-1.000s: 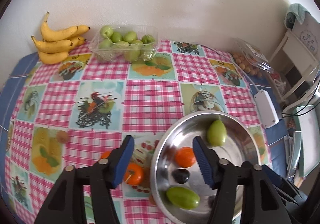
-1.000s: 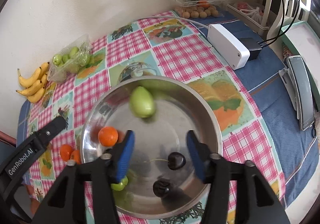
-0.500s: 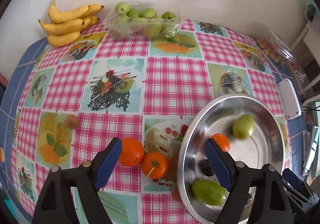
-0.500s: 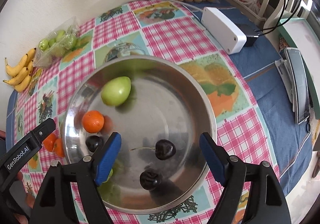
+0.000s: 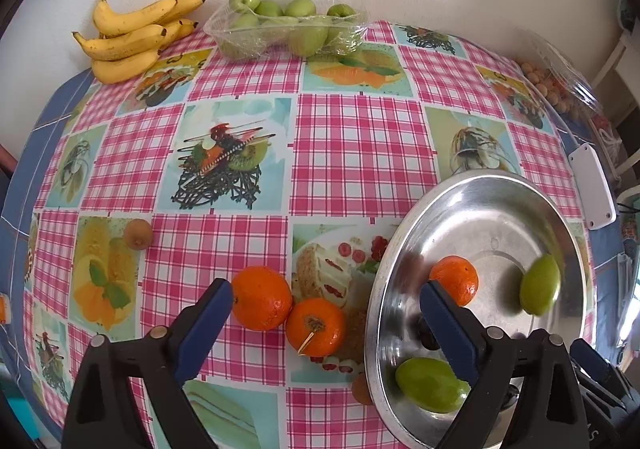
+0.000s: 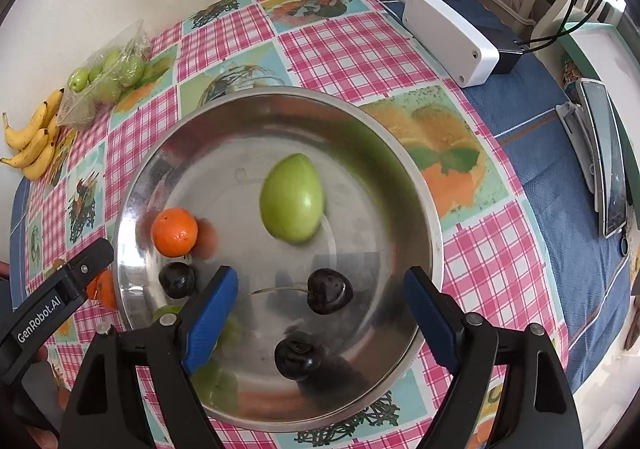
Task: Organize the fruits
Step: 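Withdraw both open tools from the bowl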
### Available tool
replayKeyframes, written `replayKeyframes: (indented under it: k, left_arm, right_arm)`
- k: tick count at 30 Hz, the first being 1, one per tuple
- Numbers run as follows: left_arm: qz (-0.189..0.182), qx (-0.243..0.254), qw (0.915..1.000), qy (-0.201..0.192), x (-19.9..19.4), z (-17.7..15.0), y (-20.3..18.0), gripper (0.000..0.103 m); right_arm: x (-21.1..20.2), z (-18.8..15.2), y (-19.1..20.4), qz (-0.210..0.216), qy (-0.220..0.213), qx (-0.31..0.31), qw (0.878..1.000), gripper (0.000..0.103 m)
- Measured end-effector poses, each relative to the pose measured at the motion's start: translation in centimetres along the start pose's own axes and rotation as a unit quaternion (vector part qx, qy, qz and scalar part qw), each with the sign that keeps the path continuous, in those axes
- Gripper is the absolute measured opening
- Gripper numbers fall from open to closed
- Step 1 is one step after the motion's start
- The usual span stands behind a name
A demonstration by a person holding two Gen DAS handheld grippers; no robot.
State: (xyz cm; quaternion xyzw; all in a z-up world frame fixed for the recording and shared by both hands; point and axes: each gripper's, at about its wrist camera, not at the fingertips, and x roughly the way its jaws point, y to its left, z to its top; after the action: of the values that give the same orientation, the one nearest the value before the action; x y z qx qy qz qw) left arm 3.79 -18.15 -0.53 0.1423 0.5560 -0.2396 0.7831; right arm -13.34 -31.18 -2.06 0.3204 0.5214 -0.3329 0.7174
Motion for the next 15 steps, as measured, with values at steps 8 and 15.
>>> replayKeyframes:
  k: [8, 15]
  left_arm:
    - [0.012, 0.005, 0.9999, -0.005, 0.28, -0.05, 0.06, 0.103]
    - [0.014, 0.006, 0.9999, -0.005, 0.4, -0.02, 0.25, 0.103]
  right_arm:
    - [0.2, -0.15, 0.11, -0.001, 0.0, -0.002, 1.0, 0.101]
    - [0.37, -0.15, 0.25, -0.001, 0.0, -0.006, 1.0, 0.102]
